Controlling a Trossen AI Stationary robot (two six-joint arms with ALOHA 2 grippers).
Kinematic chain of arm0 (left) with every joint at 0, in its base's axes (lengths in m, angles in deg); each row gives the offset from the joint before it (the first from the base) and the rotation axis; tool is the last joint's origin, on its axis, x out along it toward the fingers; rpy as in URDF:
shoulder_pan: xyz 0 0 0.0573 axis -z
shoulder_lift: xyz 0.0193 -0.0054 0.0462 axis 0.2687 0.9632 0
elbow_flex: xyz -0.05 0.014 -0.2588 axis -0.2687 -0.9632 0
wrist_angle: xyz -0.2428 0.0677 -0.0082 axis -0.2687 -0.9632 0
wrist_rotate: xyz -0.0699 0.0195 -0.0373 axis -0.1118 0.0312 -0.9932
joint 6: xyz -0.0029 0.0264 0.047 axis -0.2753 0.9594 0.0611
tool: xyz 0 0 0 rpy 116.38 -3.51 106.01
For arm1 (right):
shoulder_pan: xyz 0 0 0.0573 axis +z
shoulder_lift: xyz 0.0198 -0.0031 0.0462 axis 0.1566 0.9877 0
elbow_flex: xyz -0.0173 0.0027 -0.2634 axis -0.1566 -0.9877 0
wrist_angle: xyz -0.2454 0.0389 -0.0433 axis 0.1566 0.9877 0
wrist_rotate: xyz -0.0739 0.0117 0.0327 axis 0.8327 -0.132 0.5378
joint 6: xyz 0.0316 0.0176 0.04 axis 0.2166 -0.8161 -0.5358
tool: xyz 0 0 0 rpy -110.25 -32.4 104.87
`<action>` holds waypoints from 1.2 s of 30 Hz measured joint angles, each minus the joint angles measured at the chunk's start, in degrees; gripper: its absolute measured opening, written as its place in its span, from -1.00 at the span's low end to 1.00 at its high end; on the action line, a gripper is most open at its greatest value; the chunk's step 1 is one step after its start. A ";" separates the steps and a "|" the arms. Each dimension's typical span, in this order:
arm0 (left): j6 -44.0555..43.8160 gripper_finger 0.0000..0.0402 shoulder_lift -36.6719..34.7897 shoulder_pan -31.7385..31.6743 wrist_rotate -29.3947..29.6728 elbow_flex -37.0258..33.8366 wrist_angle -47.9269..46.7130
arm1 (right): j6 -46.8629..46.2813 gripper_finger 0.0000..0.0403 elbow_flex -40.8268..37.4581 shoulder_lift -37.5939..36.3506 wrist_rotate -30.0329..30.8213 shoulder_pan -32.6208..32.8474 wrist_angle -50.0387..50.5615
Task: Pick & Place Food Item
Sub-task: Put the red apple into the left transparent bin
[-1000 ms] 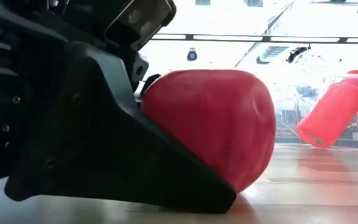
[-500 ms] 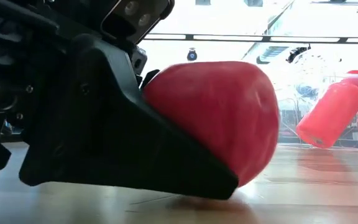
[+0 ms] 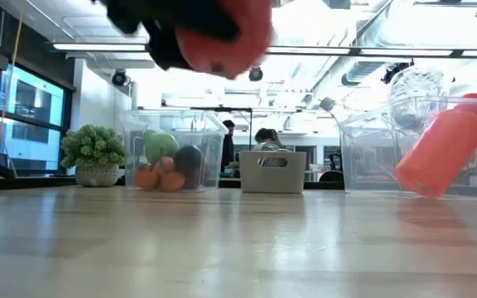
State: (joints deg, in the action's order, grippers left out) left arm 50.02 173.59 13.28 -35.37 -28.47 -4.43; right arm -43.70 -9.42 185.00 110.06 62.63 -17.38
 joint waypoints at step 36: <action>11.77 0.41 -26.11 -49.61 -15.80 0.02 -13.62 | 43.94 0.82 0.00 0.00 0.07 -14.19 1.09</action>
State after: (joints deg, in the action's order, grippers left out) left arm 61.79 147.48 -36.33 -51.17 -28.45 -18.05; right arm 0.25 -9.42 185.00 110.13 48.45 -16.30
